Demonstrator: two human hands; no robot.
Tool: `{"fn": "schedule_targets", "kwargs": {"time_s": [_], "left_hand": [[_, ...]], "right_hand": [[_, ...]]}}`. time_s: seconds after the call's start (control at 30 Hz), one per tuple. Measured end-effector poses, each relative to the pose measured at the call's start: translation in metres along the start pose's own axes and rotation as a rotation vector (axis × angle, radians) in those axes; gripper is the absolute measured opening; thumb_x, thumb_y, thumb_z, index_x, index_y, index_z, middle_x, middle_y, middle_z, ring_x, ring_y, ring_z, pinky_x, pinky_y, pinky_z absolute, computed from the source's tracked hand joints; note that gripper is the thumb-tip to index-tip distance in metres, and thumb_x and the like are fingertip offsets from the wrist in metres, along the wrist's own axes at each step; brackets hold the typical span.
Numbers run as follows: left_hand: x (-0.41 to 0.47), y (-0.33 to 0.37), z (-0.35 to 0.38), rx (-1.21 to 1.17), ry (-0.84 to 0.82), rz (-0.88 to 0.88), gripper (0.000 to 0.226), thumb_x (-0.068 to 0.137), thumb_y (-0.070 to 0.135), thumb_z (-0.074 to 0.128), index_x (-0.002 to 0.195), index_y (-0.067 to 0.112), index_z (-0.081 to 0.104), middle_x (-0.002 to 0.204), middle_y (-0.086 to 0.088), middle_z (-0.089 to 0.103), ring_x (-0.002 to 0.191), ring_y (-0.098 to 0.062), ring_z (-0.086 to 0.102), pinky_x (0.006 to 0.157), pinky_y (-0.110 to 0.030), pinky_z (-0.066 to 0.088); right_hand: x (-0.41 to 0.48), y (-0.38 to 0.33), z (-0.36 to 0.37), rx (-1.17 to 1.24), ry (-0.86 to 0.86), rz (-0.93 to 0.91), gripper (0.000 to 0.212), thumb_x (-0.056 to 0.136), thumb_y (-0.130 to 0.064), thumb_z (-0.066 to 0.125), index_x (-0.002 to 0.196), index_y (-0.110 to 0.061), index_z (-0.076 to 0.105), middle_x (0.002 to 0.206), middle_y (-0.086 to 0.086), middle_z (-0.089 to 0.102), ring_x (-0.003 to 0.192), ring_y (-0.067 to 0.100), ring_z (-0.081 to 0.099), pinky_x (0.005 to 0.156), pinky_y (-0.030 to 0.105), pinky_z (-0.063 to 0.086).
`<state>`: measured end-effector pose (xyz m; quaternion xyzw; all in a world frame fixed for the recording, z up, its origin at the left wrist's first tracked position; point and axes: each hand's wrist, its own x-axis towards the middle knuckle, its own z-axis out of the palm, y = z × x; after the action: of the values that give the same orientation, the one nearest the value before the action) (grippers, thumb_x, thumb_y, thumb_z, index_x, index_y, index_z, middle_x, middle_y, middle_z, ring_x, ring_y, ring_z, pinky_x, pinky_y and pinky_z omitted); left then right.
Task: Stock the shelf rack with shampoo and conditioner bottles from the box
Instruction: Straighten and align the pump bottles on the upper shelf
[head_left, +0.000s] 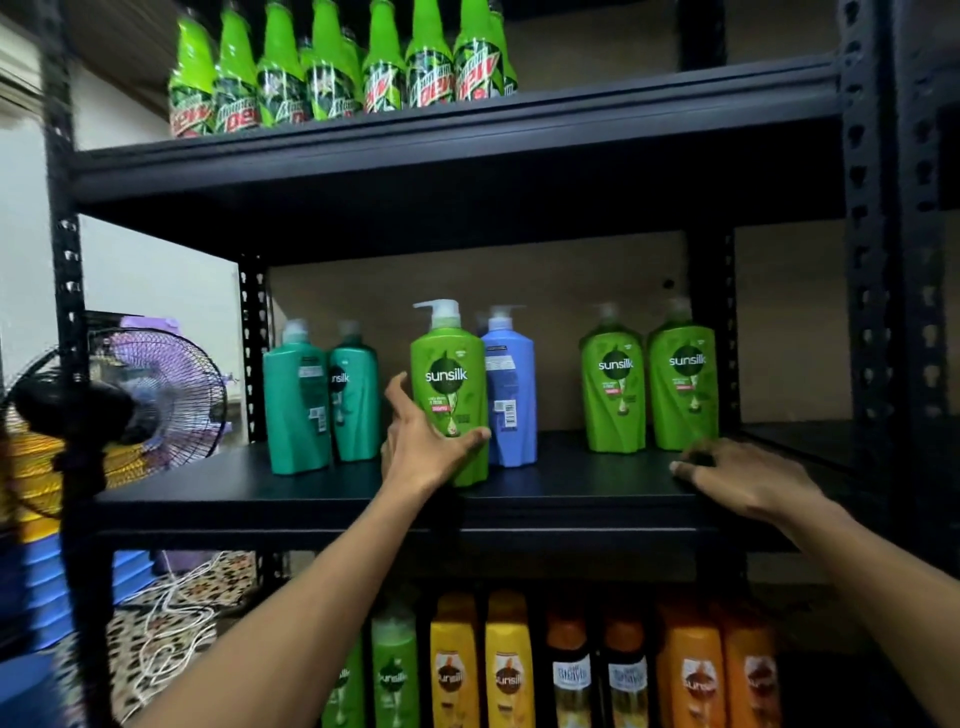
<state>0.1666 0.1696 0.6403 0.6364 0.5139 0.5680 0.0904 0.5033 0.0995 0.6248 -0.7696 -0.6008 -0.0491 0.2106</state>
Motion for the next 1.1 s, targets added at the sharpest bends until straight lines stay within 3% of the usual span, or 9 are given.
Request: {"fn": "schedule_targets", "kwargs": {"time_s": [0.1, 0.23, 0.47, 0.6, 0.8, 1.1], "left_hand": [[-0.004, 0.003, 0.005, 0.128, 0.052, -0.040, 0.100, 0.063, 0.053, 0.089, 0.139, 0.022, 0.032, 0.128, -0.008, 0.065, 0.116, -0.034, 0.063, 0.096, -0.039, 0.047], [-0.013, 0.023, 0.015, 0.197, 0.003, -0.013, 0.094, 0.061, 0.062, 0.086, 0.131, 0.017, 0.043, 0.125, -0.008, 0.067, 0.117, -0.034, 0.063, 0.093, -0.038, 0.046], [-0.035, 0.076, 0.096, 0.121, -0.124, 0.056, 0.093, 0.055, 0.072, 0.082, 0.125, 0.022, 0.046, 0.120, -0.003, 0.067, 0.113, -0.032, 0.064, 0.095, -0.042, 0.053], [-0.043, 0.115, 0.149, 0.112, -0.180, 0.033, 0.096, 0.062, 0.062, 0.087, 0.132, 0.014, 0.044, 0.135, -0.009, 0.060, 0.124, -0.033, 0.059, 0.097, -0.041, 0.049], [-0.042, 0.133, 0.184, 0.110, -0.193, -0.003, 0.097, 0.062, 0.061, 0.089, 0.132, 0.010, 0.045, 0.136, -0.012, 0.060, 0.124, -0.036, 0.060, 0.095, -0.042, 0.051], [-0.029, 0.128, 0.201, 0.100, -0.203, 0.034, 0.099, 0.060, 0.066, 0.087, 0.130, 0.008, 0.046, 0.134, -0.013, 0.061, 0.123, -0.035, 0.060, 0.094, -0.040, 0.051]], "right_hand": [[0.000, -0.002, 0.001, -0.005, 0.026, 0.008, 0.042, 0.092, -0.070, 0.040, 0.121, -0.045, 0.058, 0.134, 0.000, 0.060, 0.118, 0.024, 0.057, 0.092, 0.040, 0.048], [0.001, -0.002, 0.003, -0.040, 0.073, 0.035, 0.054, 0.092, -0.068, 0.041, 0.126, -0.032, 0.060, 0.133, 0.003, 0.058, 0.121, 0.026, 0.054, 0.093, 0.042, 0.047], [-0.001, -0.004, 0.005, -0.026, 0.135, 0.122, 0.054, 0.094, -0.048, 0.038, 0.132, -0.014, 0.056, 0.138, 0.011, 0.055, 0.126, 0.032, 0.051, 0.091, 0.040, 0.042], [-0.001, -0.004, 0.004, 0.015, 0.197, 0.199, 0.045, 0.091, -0.033, 0.040, 0.127, -0.012, 0.056, 0.135, 0.013, 0.058, 0.123, 0.032, 0.055, 0.087, 0.039, 0.042], [0.003, 0.000, 0.002, -0.021, 0.122, 0.184, 0.051, 0.089, -0.035, 0.037, 0.127, -0.011, 0.061, 0.132, 0.011, 0.061, 0.119, 0.031, 0.059, 0.091, 0.037, 0.048], [0.007, -0.001, 0.006, -0.083, 0.097, 0.154, 0.059, 0.092, -0.037, 0.030, 0.140, -0.010, 0.052, 0.141, 0.011, 0.051, 0.128, 0.030, 0.047, 0.102, 0.044, 0.040]]}}
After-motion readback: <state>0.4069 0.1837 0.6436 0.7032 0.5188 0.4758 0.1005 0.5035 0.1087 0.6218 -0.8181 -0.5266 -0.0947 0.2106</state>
